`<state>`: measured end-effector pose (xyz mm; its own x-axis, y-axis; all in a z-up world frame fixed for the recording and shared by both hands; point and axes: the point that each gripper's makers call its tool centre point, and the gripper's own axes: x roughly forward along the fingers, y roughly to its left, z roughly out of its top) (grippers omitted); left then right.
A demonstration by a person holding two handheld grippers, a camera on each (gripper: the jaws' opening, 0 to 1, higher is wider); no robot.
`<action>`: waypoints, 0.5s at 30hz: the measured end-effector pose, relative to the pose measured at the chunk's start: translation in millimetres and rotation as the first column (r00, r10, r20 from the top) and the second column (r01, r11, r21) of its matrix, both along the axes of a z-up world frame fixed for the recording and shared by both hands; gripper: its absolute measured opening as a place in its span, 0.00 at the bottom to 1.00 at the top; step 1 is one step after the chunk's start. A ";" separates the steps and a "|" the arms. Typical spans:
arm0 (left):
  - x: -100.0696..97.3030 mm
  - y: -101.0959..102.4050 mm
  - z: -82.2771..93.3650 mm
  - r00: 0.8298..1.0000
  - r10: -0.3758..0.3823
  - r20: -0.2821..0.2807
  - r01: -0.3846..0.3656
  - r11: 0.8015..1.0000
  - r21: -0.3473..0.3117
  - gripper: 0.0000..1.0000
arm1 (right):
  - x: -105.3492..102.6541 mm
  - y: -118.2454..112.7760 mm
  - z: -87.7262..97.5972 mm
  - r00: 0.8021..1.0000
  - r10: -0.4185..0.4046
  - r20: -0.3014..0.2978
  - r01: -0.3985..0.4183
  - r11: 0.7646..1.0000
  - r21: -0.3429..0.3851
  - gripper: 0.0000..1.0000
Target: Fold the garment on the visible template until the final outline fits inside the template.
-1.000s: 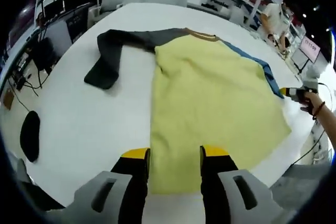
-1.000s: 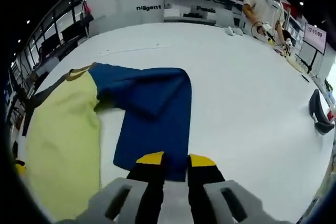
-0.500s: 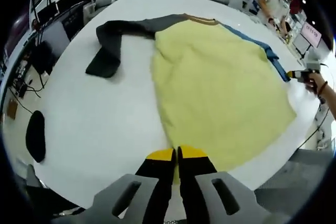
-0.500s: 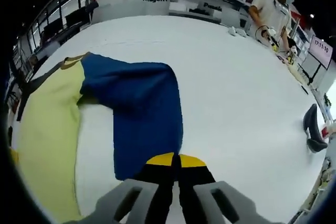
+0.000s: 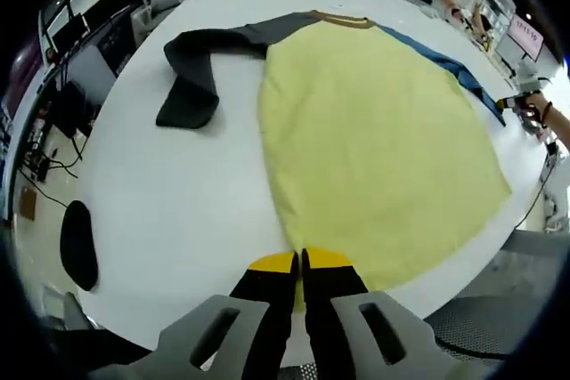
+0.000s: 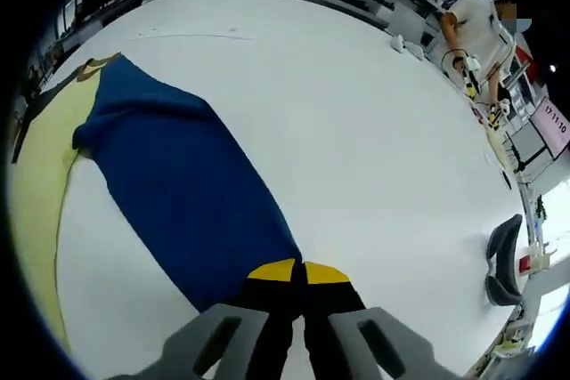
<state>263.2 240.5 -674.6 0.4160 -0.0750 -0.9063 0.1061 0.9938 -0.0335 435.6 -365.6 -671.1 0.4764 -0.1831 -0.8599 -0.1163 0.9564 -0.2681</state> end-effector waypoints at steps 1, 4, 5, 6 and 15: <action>0.0 -0.1 0.0 1.000 -0.003 0.003 0.003 1.000 -0.001 0.06 | 1.0 -4.6 -0.2 1.000 0.001 -0.007 -0.001 1.000 -0.010 0.00; -0.2 -0.2 0.2 1.000 -0.008 0.005 0.008 1.000 0.000 0.06 | 4.0 -11.8 -0.2 1.000 0.015 -0.024 -0.016 0.999 -0.028 0.00; -0.3 -0.1 0.3 1.000 -0.009 0.002 0.009 1.000 0.000 0.06 | 5.0 -13.6 -0.1 0.999 0.019 -0.027 -0.020 0.999 -0.032 0.00; 0.0 0.1 0.2 1.000 -0.008 0.001 0.008 1.000 -0.002 0.06 | 7.1 -16.1 -0.1 0.999 0.020 -0.027 -0.021 0.999 -0.034 0.00; -2.2 0.5 0.3 0.999 -0.044 -0.007 0.044 0.999 -0.006 0.06 | 20.2 -25.9 0.5 0.998 0.045 -0.032 -0.047 0.997 -0.062 0.00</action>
